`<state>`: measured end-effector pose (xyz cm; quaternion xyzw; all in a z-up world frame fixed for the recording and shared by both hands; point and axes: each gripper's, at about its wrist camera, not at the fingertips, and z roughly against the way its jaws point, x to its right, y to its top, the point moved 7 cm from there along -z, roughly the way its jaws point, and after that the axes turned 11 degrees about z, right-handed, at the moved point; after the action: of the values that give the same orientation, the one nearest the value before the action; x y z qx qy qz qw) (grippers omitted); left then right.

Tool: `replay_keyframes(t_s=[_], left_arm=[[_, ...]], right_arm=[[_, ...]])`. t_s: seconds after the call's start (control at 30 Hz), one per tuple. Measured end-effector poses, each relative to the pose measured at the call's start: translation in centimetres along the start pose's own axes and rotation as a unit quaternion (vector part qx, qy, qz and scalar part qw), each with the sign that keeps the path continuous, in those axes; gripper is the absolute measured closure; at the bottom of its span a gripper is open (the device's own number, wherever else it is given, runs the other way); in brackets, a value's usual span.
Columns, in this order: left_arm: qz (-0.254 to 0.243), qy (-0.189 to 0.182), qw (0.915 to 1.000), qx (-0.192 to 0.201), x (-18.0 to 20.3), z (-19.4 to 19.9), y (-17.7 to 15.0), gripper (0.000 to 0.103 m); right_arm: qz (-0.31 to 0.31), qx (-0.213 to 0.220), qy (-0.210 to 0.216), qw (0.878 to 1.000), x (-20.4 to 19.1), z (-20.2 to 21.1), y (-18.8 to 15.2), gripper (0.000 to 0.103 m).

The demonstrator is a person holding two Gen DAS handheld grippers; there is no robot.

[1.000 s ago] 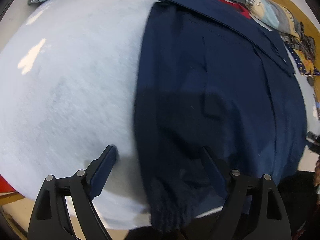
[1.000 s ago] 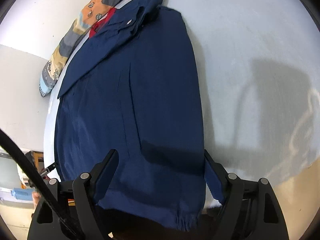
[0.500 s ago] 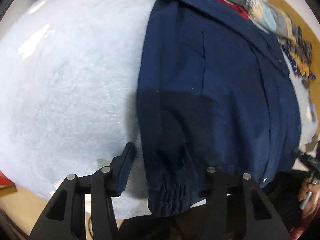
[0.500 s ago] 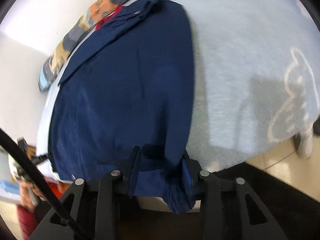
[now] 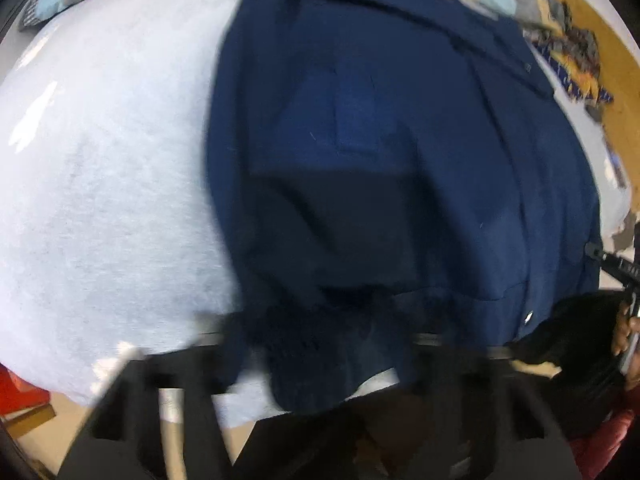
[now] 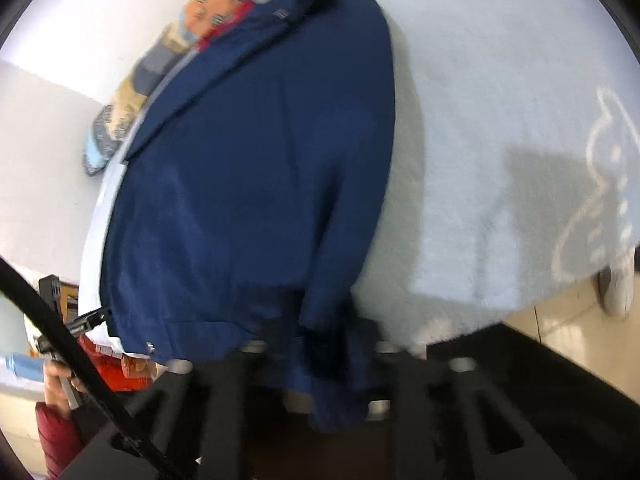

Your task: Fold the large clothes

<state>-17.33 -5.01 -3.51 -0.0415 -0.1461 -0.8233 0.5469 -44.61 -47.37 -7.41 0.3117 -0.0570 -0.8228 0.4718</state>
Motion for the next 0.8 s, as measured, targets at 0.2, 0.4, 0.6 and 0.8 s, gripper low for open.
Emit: replay_keyframes(t_s=[0.2, 0.4, 0.6, 0.8], left_arm=[[0.032, -0.017, 0.9993, -0.014, -1.2, -0.2, 0.2, 0.077], [0.03, -0.003, 0.9994, -0.014, 0.1, -1.5, 0.6, 0.076], [0.038, -0.004, 0.9993, -0.006, 1.7, -2.6, 0.9, 0.072], [0.0, -0.008, 0.9997, -0.025, 2.5, -2.5, -0.2, 0.035]], right_arm=[[-0.009, -0.006, 0.008, 1.0, -0.5, -1.3, 0.6, 0.081], [-0.008, -0.027, -0.022, 0.999, 0.7, -2.4, 0.0, 0.072], [0.002, -0.022, -0.035, 0.999, -0.1, -3.2, 0.1, 0.071], [-0.007, -0.023, 0.001, 1.0, -0.3, -2.9, 0.3, 0.043]])
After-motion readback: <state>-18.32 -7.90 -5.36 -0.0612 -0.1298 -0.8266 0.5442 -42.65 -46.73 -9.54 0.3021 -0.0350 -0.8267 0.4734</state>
